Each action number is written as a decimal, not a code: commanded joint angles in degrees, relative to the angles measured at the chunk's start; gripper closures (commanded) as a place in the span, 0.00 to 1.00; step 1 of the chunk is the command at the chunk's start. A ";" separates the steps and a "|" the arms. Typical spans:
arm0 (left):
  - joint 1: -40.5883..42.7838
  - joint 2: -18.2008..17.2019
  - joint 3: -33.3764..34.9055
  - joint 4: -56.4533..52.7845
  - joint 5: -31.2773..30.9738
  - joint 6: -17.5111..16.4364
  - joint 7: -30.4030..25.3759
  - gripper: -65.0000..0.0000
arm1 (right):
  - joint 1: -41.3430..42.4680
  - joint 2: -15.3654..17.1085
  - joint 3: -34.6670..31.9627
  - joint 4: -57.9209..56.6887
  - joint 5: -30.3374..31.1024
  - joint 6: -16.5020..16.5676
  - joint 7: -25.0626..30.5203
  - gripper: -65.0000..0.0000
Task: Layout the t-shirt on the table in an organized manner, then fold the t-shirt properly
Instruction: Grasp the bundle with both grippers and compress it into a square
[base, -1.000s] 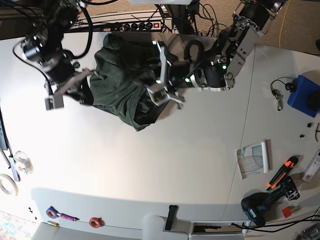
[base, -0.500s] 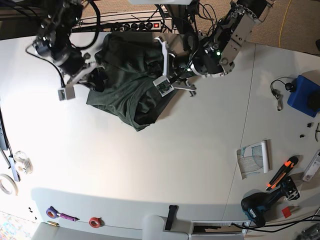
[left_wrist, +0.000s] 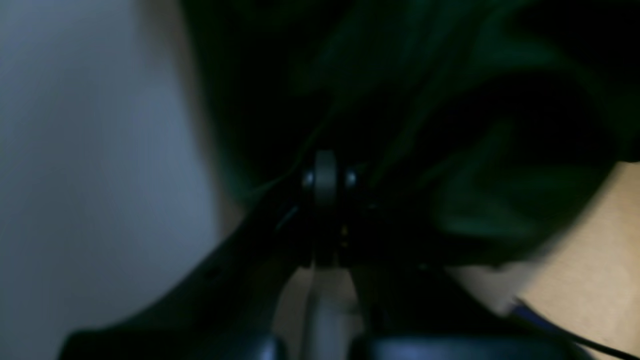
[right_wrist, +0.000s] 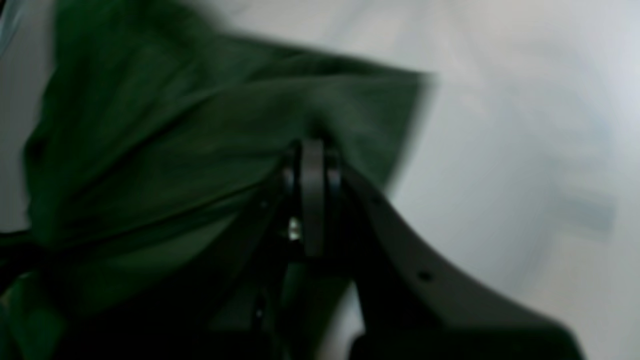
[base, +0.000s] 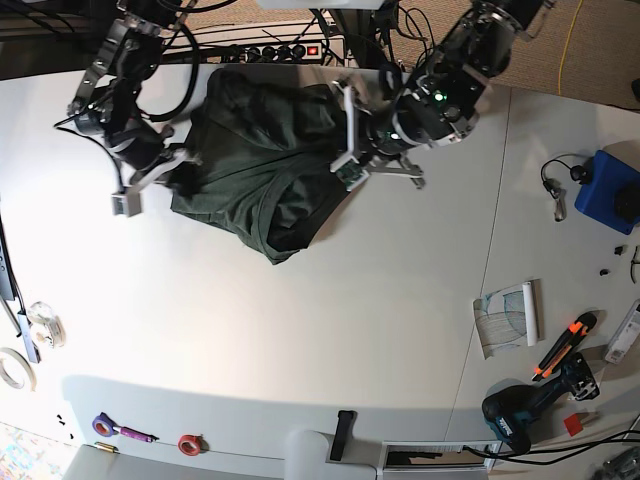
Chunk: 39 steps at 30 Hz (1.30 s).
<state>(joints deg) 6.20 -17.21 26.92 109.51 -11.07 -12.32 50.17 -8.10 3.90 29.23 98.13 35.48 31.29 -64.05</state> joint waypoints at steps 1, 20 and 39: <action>-0.48 0.07 -0.11 0.90 0.07 0.35 -2.08 1.00 | 0.55 0.92 0.11 0.81 1.09 0.37 1.31 1.00; -3.63 2.27 -0.02 6.54 -26.53 -13.92 -6.34 1.00 | 12.63 1.49 -0.83 0.85 9.33 5.31 -4.59 1.00; -2.21 7.89 22.99 3.34 -4.90 5.97 -8.22 1.00 | 14.12 4.09 -23.87 0.74 4.39 8.71 -10.14 1.00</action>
<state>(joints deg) 4.32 -9.96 49.91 111.98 -15.66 -6.26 43.42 4.93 7.66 5.13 98.08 39.18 39.94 -75.16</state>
